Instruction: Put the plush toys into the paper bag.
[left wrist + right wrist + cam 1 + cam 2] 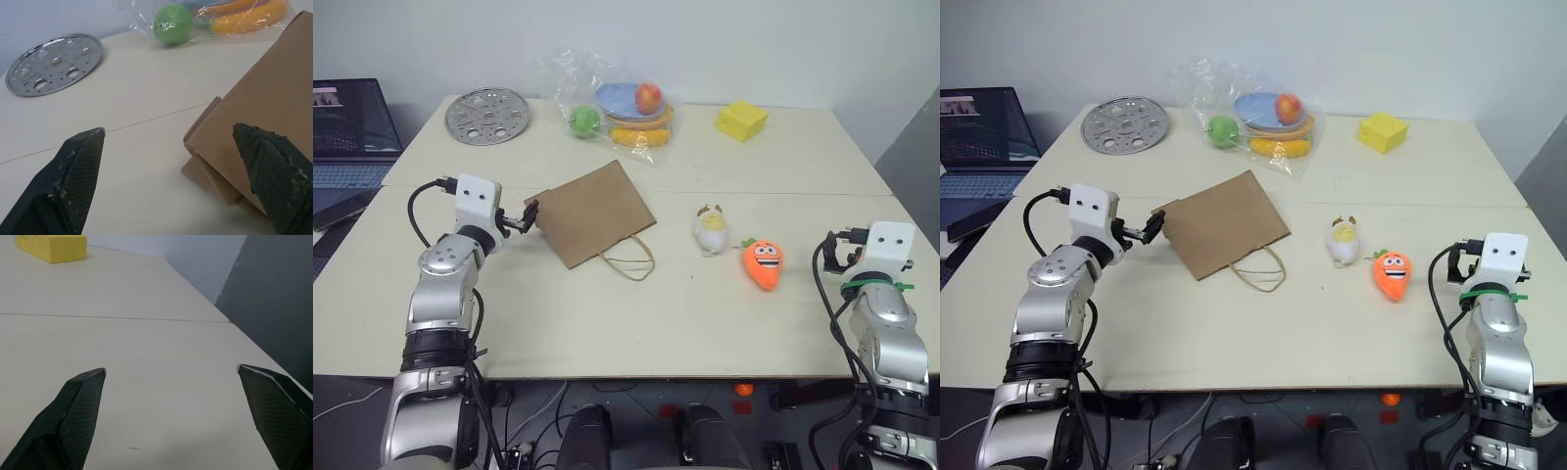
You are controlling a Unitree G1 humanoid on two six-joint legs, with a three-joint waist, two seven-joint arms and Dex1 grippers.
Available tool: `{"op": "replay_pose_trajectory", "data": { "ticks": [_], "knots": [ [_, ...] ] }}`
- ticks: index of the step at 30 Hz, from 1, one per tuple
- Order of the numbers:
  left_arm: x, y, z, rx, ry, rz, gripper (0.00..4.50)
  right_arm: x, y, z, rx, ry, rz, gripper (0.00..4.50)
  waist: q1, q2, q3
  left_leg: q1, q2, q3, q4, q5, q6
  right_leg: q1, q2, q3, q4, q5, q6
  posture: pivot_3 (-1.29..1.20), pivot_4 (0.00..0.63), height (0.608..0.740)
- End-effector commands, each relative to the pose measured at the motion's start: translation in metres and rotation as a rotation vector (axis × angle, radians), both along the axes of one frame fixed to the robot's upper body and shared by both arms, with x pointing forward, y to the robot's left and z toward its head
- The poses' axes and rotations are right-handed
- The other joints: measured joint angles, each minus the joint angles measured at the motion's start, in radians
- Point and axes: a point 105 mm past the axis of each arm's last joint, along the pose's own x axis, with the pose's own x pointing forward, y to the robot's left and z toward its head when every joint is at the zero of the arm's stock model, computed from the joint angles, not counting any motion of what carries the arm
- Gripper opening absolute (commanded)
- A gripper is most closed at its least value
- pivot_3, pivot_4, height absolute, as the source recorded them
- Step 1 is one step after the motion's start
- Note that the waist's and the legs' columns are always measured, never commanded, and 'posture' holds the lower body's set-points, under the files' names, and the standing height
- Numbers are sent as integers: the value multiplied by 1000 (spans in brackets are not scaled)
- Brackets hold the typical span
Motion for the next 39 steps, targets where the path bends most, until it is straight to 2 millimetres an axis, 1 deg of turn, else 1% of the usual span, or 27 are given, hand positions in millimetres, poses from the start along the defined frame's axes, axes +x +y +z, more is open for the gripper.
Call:
{"op": "replay_pose_trajectory", "data": {
  "ticks": [1, 2, 3, 4, 5, 6, 7, 8, 10, 12, 14, 15, 17, 20, 23, 26, 30, 32, 36, 37, 39],
  "knots": [
    [-8, -14, 47, 13, -117, -171, 4476, 3, 7, 35, -51, -90, 97, 4500, 0, 0, 0, 0, 0, 0, 0, 0, 0, 0, 0, 0, 0, 0, 0, 0, 150, 740],
    [-9, -18, 50, 26, -115, -213, 4476, 3, 10, 38, -53, -92, 121, 4500, 0, 0, 0, 0, 0, 0, 0, 0, 0, 0, 0, 0, 0, 0, 0, 0, 150, 740],
    [-14, -32, 56, 73, -101, -322, 4476, 5, 21, 49, -27, -116, 223, 4500, 0, 0, 0, 0, 0, 0, 0, 0, 0, 0, 0, 0, 0, 0, 0, 0, 150, 740],
    [-18, -41, 59, 106, -87, -399, 4476, 5, 29, 57, -10, -134, 299, 4500, 0, 0, 0, 0, 0, 0, 0, 0, 0, 0, 0, 0, 0, -1, -2, 0, 150, 740],
    [-24, -55, 62, 137, -72, -500, 4476, 3, 45, 65, 0, -140, 431, 4500, 0, 0, 0, 0, 0, 0, 0, 0, 0, 0, 0, 0, 0, -2, -3, 0, 150, 740],
    [-32, -73, 62, 172, -49, -617, 4476, -1, 66, 73, 48, -137, 590, 4500, 1, 0, 0, 0, 0, 0, 0, 0, 0, 0, 0, 0, 0, -3, -5, 0, 150, 740],
    [-37, -84, 62, 190, -33, -687, 4476, -6, 79, 77, 79, -127, 692, 4500, 1, 1, 0, 0, 0, 0, 0, 0, 0, 0, 0, 0, 0, -3, -5, 0, 150, 740],
    [-43, -95, 59, 225, -11, -757, 4476, -11, 90, 79, 89, -102, 778, 4500, 1, 1, 0, 0, 0, 0, 0, 0, 0, 1, 0, 0, 0, -3, -5, 0, 150, 740],
    [-50, -116, 43, 301, 53, -873, 4476, -26, 113, 75, 68, -12, 955, 4500, 3, 1, 0, 0, 0, 0, 0, 0, 0, 1, 0, 0, -1, -4, -7, 0, 150, 740],
    [-54, -129, 32, 344, 89, -938, 4476, -38, 128, 72, 79, 47, 1064, 4500, 3, 0, 0, 0, 0, 0, 0, 0, 0, 1, 0, -1, -1, -6, -10, 0, 150, 740],
    [-54, -137, 25, 379, 101, -968, 4476, -46, 137, 71, 101, 77, 1118, 4500, 3, 0, 1, 0, 0, -1, 0, 0, 0, 1, 0, -1, -1, -6, -10, 0, 150, 740],
    [-53, -142, 13, 424, 119, -988, 4476, -52, 146, 68, 105, 103, 1156, 4500, 3, 0, 1, 0, 0, -1, 0, 0, 0, 1, 0, -1, 0, -6, -10, 0, 150, 740],
    [-49, -147, -3, 473, 141, -1002, 4476, -58, 158, 64, 109, 127, 1194, 4500, 3, 0, 0, 0, 0, -1, 0, 0, 0, 1, 0, -1, 0, -6, -10, 0, 150, 740],
    [-39, -152, -21, 494, 161, -991, 4476, -57, 165, 62, 110, 109, 1162, 4500, 3, 0, 0, 0, 0, -1, 0, 0, 0, 1, 0, -1, 0, -6, -10, 0, 150, 740],
    [-31, -155, -30, 530, 160, -985, 4476, -57, 168, 62, 122, 95, 1138, 4500, 3, 0, 1, 0, 0, -1, 1, 0, 0, 0, 0, 0, 0, -6, -9, 0, 150, 740],
    [-25, -161, -30, 510, 153, -979, 4476, -57, 168, 61, 125, 90, 1118, 4500, 4, 0, 1, -1, 0, -1, 1, 0, 0, 0, 0, -1, 0, -6, -9, 0, 150, 740],
    [-20, -167, -26, 471, 135, -978, 3621, -57, 168, 60, 130, 85, 1095, 4500, 5, 0, 1, -1, -1, -2, 0, 0, 0, 0, 0, -1, 0, -6, -9, 0, 150, 740],
    [-21, -168, -26, 453, 140, -991, 2969, -59, 169, 58, 134, 86, 1090, 4500, 4, 0, 1, -1, 0, -2, 0, 0, 0, 0, 0, -1, 0, -6, -8, 0, 150, 740],
    [-20, -164, -28, 476, 150, -988, 1674, -58, 166, 55, 126, 86, 1060, 4500, 3, 0, 1, -1, 0, -3, 0, 0, 0, 0, 1, -1, 1, -6, -8, 0, 150, 740],
    [-19, -163, -28, 478, 151, -986, 1422, -58, 166, 55, 124, 85, 1059, 4500, 3, 0, 1, -1, 0, -3, 0, 0, 0, 0, 1, -1, 1, -6, -8, 0, 150, 740],
    [-18, -162, -28, 483, 155, -988, 726, -58, 167, 56, 125, 81, 1060, 4500, 3, 0, 1, -1, 0, -3, 0, 0, 0, 0, 1, -1, 1, -6, -8, 0, 150, 740]
  ]
}}
